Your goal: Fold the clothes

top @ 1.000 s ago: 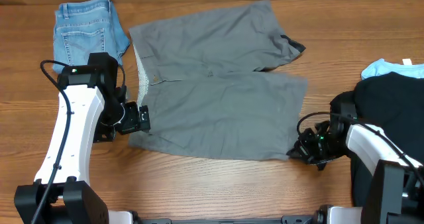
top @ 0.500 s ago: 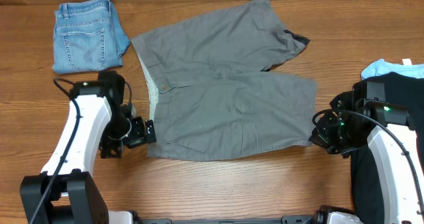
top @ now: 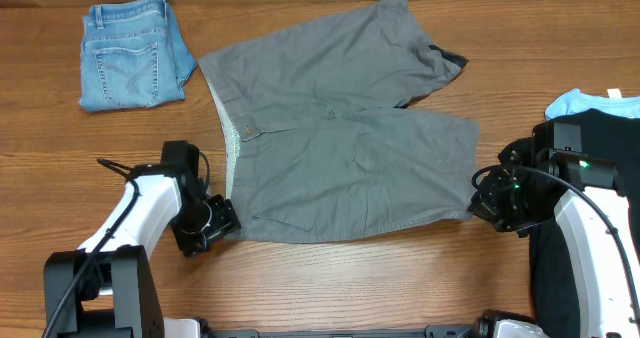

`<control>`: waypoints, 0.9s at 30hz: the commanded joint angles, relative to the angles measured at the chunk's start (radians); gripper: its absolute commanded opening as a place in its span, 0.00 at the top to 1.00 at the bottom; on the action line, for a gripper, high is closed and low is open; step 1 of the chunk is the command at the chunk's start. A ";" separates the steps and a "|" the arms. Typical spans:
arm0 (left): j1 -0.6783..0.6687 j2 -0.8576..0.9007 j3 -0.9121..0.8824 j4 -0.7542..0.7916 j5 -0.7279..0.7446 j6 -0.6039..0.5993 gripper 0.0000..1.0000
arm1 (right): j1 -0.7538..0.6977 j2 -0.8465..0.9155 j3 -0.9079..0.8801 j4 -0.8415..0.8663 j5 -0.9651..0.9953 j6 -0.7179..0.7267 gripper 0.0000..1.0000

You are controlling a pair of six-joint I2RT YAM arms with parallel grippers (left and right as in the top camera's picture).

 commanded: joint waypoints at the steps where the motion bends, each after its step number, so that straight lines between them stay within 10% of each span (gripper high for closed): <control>1: -0.006 0.002 -0.025 0.035 0.054 -0.073 0.35 | -0.008 -0.008 0.014 0.010 0.014 -0.007 0.96; 14: -0.006 0.002 -0.030 0.069 0.057 -0.185 0.94 | -0.008 -0.008 0.014 0.045 0.019 -0.011 0.96; 27: 0.103 -0.090 0.129 -0.256 0.067 0.011 0.96 | -0.008 -0.027 0.108 -0.032 0.108 -0.050 0.96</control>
